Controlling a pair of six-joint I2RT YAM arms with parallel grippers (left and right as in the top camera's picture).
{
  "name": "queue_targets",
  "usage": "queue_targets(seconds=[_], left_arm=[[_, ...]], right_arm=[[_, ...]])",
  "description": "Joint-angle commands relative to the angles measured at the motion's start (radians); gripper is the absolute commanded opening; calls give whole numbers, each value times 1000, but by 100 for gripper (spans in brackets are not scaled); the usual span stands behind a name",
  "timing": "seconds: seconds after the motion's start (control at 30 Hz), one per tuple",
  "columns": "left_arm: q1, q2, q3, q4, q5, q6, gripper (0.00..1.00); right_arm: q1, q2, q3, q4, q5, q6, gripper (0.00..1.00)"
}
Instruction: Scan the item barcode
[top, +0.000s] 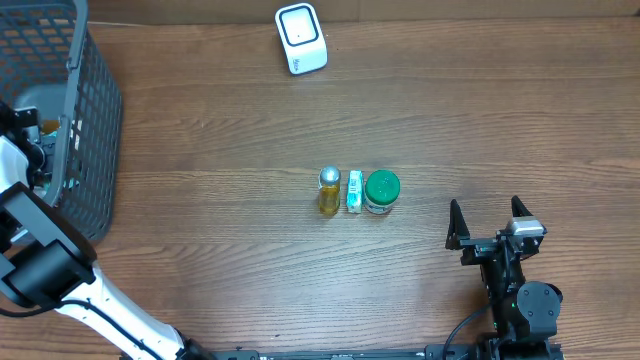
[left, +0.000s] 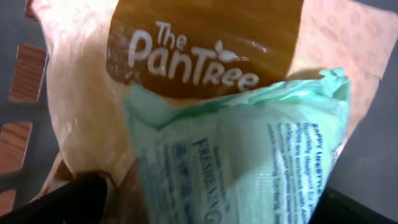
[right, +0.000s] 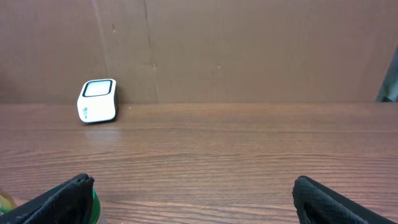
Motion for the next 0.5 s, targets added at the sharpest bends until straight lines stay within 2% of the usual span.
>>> queue_targets(seconds=[0.0,0.03,0.1,0.13,0.23,0.4,0.43,0.47], left_arm=[[13,174,-67,-56,-23,-18,78],[13,185,-67,-62,-17,-18,61],[11,197,-67,-77,11,-18,11],[11,200,-67,-83,29,-18,8],[8,198,-66,-93,94,-18,4],[-14,195,-21,-141,119,-18,6],[-16,195,-3,-156,113,-18,15],[-19,195,17,-173,111,-20,45]], right_arm=[[6,-11,-11,6,-1,3,100],[6,-11,-11,6,-1,3,100],[6,-11,-11,6,-1,3,100],[6,-11,-11,6,-1,3,100],[6,-11,-11,6,-1,3,100],[6,-11,-11,6,-1,3,100],[6,-11,-11,6,-1,3,100],[6,-11,-11,6,-1,3,100]])
